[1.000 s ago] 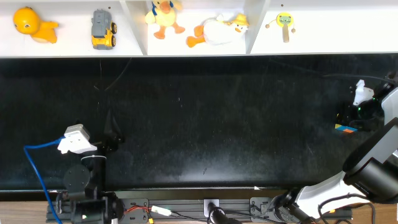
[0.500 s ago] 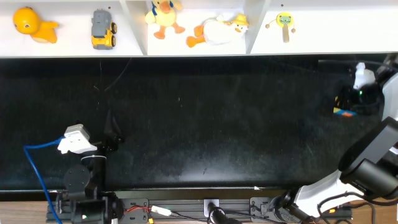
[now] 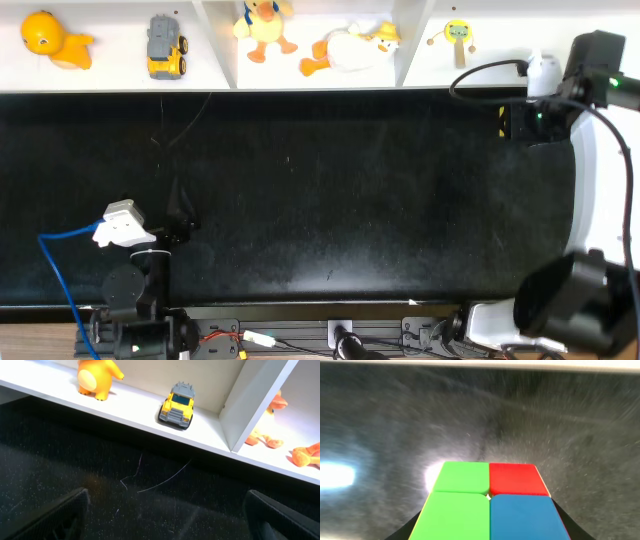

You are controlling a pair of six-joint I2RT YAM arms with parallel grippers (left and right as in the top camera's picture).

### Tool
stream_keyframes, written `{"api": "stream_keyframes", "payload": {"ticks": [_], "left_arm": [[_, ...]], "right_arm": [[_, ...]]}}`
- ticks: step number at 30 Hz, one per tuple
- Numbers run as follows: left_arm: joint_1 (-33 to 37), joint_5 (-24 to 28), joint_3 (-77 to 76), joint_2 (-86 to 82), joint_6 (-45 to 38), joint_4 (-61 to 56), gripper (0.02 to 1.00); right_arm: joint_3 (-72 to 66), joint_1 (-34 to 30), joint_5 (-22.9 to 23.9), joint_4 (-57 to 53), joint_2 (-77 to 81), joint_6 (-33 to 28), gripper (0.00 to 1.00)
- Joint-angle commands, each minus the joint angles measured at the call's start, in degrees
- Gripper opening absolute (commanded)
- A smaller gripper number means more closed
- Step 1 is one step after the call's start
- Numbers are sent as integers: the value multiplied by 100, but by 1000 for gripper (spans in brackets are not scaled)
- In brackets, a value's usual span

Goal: Store Toys

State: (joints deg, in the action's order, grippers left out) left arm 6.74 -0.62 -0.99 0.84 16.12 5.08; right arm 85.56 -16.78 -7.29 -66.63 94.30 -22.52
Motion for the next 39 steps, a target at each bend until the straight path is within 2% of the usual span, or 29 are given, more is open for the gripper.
{"api": "stream_keyframes", "payload": {"ticks": [1, 6, 12, 19, 27, 34, 39], "left_arm": [[-44, 57, 55, -70, -109, -31, 998], [-44, 59, 55, -70, -109, -31, 998], [-44, 57, 55, -70, -109, -31, 998], [-44, 57, 55, -70, -109, -31, 998], [-44, 57, 55, -70, -109, -31, 998], [-44, 57, 55, -70, -109, -31, 998], [-44, 57, 55, -70, -109, -31, 998]], "right_arm": [[170, -197, -37, 127, -544, 157, 47], [170, -590, -48, 192, -634, 151, 49], [155, -938, -310, 509, -636, 61, 45], [-142, -1106, -498, 1530, -636, -240, 45], [-1650, -1106, -968, 3687, -894, -286, 47], [-3254, -1106, -992, 6371, -1515, -275, 45], [-3976, -1099, -1134, 7836, -1556, -142, 45]]}}
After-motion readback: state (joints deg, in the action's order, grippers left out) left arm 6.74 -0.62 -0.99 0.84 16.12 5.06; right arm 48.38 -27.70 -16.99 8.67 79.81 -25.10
